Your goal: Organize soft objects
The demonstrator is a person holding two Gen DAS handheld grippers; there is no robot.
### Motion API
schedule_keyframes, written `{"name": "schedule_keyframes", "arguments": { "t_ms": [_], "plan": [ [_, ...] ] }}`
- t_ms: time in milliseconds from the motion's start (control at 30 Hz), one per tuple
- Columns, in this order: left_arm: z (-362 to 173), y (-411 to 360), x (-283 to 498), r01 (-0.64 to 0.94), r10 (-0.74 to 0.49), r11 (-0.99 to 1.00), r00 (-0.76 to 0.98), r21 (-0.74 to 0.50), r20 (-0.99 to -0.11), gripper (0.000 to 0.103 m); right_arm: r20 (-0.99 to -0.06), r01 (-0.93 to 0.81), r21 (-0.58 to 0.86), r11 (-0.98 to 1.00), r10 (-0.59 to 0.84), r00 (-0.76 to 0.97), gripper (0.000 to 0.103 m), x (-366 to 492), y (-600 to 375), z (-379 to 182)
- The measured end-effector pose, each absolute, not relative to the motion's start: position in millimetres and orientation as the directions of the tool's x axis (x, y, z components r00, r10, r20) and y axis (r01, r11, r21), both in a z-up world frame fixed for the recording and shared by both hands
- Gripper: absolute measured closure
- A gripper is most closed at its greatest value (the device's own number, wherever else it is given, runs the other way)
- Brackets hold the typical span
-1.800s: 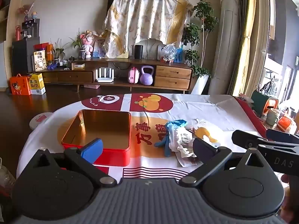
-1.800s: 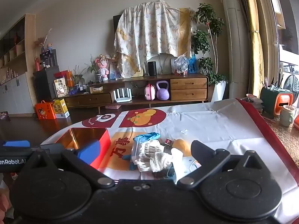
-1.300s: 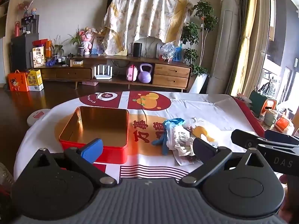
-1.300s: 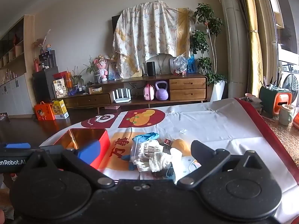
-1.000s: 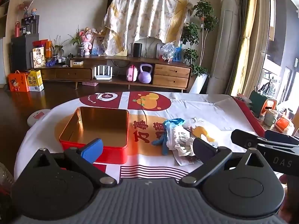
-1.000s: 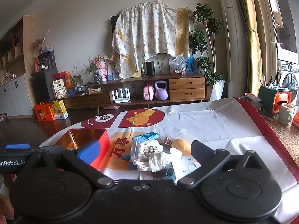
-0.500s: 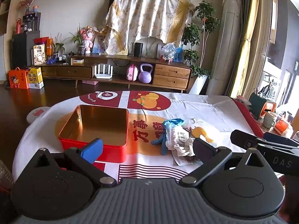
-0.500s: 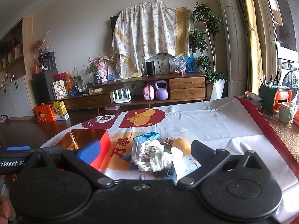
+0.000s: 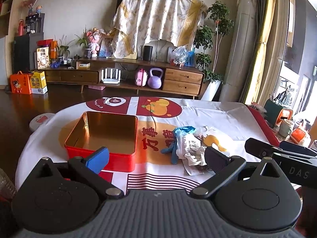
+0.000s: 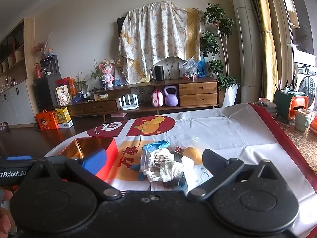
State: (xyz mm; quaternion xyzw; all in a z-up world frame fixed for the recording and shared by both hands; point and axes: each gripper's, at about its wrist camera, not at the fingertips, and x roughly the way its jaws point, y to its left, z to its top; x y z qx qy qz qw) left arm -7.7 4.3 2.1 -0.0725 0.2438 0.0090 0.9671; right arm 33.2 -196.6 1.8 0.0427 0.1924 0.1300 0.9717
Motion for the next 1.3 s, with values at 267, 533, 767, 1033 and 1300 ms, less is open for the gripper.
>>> {"name": "schedule_keyframes", "arguments": {
  "t_ms": [267, 533, 767, 1033, 1300],
  "plan": [
    [6.4, 7.4, -13.8, -0.044, -0.046, 0.984, 0.874, -0.174, -0.484, 0.000, -0.363, -0.234, 0.131, 0.963, 0.266, 0.893, 0.000, 27.8, -195.9, 7.2],
    [13.7, 7.1, -27.6, -0.047, -0.043, 0.982, 0.886, -0.181, -0.461, 0.000, -0.346, -0.232, 0.115, 0.966, 0.258, 0.902, 0.000, 12.0, -195.2, 25.5],
    [16.8, 4.7, -31.5, -0.048, -0.037, 0.983, 0.895, -0.179, -0.444, 0.000, -0.334, -0.248, 0.099, 0.964, 0.267, 0.904, 0.000, 8.7, -196.6, 24.4],
    [18.8, 3.7, -25.5, -0.059, -0.014, 0.986, 0.898, -0.154, -0.439, 0.000, -0.332, -0.269, 0.105, 0.957, 0.289, 0.898, 0.000, 12.4, -194.6, 21.3],
    [13.7, 5.3, -15.9, -0.077, 0.006, 0.988, 0.888, -0.137, -0.459, 0.000, -0.344, -0.259, 0.115, 0.959, 0.283, 0.895, 0.000, 17.6, -195.0, 17.8]
  ]
}}
